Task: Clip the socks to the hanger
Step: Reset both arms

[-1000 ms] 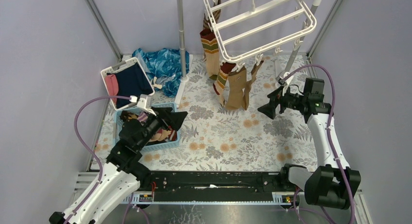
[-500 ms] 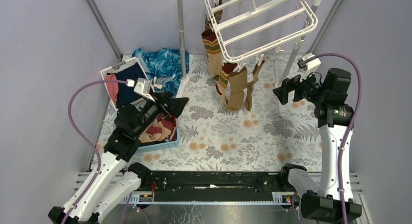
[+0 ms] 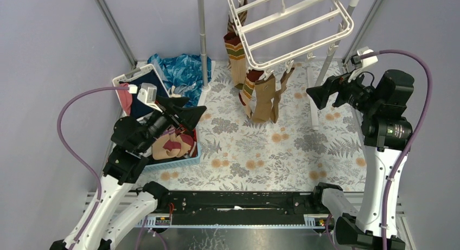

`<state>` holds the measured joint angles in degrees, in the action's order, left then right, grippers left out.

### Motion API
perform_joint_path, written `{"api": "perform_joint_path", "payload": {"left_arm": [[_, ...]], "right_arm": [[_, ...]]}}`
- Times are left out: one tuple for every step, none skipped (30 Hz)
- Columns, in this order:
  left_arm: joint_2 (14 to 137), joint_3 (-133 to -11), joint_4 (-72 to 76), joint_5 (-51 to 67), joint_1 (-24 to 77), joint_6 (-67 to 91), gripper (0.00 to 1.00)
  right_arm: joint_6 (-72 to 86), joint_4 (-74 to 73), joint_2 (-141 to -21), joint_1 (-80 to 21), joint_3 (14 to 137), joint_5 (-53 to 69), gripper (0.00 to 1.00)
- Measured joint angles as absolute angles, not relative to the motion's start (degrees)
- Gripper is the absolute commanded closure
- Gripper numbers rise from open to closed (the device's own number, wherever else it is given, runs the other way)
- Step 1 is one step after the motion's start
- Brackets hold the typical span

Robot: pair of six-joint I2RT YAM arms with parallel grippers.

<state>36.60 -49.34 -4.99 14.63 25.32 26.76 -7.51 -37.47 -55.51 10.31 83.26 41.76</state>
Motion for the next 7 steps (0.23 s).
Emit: {"api": "perform_joint_path", "payload": {"left_arm": [[36.3, -49.4, -5.2, 14.6, 25.3, 26.7, 0.01], [36.1, -49.4, -5.4, 14.6, 25.3, 26.6, 0.01], [35.9, -49.4, -5.7, 14.6, 25.3, 26.5, 0.01], [35.9, -49.4, -6.0, 14.6, 25.3, 26.4, 0.01], [35.9, -49.4, -6.4, 14.6, 25.3, 26.3, 0.01], [35.9, -49.4, -6.6, 14.6, 25.3, 26.3, 0.01], [35.9, -49.4, -6.8, 14.6, 25.3, 26.2, 0.01]], "right_arm": [[-7.0, -37.5, -55.5, 10.3, 83.5, 42.0, 0.00], [-6.5, -37.5, -55.5, 10.3, 83.6, 42.4, 0.00], [-6.3, -37.5, -55.5, 10.3, 83.7, 42.7, 0.00], [-6.3, -37.7, -55.5, 10.3, 83.7, 43.1, 0.00], [-6.3, -38.0, -55.6, 10.3, 83.7, 43.3, 0.00], [-6.3, -38.3, -55.7, 10.3, 83.7, 43.6, 0.00], [-6.3, -38.3, -55.7, 10.3, 83.7, 43.9, 0.00]]}}
